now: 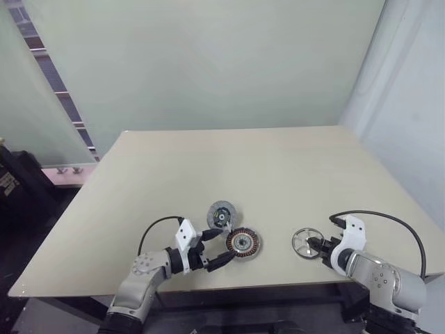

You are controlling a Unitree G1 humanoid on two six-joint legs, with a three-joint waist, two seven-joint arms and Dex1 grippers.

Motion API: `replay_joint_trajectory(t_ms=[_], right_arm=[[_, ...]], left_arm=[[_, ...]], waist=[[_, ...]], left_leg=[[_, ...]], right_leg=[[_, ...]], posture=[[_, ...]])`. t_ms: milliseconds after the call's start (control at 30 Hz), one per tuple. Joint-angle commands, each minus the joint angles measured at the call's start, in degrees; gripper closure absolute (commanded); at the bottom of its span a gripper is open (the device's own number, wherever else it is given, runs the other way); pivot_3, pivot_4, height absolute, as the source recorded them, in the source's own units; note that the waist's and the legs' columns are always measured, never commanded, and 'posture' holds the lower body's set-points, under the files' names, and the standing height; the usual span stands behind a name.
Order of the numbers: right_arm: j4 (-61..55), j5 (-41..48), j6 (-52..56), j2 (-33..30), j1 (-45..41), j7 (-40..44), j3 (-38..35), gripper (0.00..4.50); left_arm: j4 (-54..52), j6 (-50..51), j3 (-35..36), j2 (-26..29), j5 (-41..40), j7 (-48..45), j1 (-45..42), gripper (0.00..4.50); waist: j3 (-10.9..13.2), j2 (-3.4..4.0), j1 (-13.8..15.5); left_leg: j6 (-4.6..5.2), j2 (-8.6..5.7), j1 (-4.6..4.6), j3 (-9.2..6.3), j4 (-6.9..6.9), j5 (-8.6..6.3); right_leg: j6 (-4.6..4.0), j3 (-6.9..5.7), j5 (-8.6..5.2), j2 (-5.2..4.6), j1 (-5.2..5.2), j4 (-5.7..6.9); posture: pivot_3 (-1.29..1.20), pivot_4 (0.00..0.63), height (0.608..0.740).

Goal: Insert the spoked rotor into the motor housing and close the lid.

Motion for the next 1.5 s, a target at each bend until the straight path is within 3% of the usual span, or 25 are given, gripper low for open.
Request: replay_joint_trajectory(t_ms=[33,300,600,767,1500], right_arm=[[-2.5,2.5,-2.4,0.7,-2.0,0.1,-0.9,2.38],[-4.1,8.1,0.8,3.0,-6.4,1.2,1.3,2.38],[-1.4,8.6,-1.1,4.0,-8.2,3.2,18.5,2.38],[-0.5,9.2,-1.6,5.4,-7.2,3.7,23.8,2.38],[5.2,7.6,-7.4,5.0,-6.8,3.0,28.8,2.38]], left_arm=[[-0.5,-0.6,0.5,0.5,0.2,-0.2,-0.9,0.0],[-0.9,0.3,1.6,1.6,-0.5,0.1,-1.1,0.0],[-0.8,1.5,4.2,3.2,-2.0,-0.1,-0.8,0.0],[-1.6,2.0,5.3,3.6,-2.1,0.0,0.4,0.0],[-1.5,1.7,4.8,3.5,-2.0,0.3,0.3,0.0]], waist=[[0.0,0.0,0.0],[0.0,0.04,0.0],[0.0,0.07,0.0],[0.0,0.06,0.0],[0.0,0.06,0.0]], left_leg=[[0.0,0.0,0.0,0.0,0.0,0.0],[0.0,0.01,-0.01,-0.02,0.0,0.0],[0.0,0.01,-0.03,-0.03,-0.1,0.0],[0.0,-0.02,-0.03,-0.09,-0.16,0.0],[-0.01,-0.01,0.0,-0.08,-0.19,0.0]], right_leg=[[0.0,0.0,0.0,0.0,0.0,0.0],[0.0,-0.01,0.0,0.02,-0.02,0.01],[0.0,-0.01,0.0,0.02,-0.07,0.0],[0.01,-0.01,0.0,0.01,-0.07,-0.02],[0.01,-0.03,0.01,0.02,-0.09,-0.05]], posture=[[0.0,0.0,0.74],[0.0,0.0,0.74],[0.0,0.0,0.74],[0.0,0.0,0.74],[0.0,0.0,0.74]])
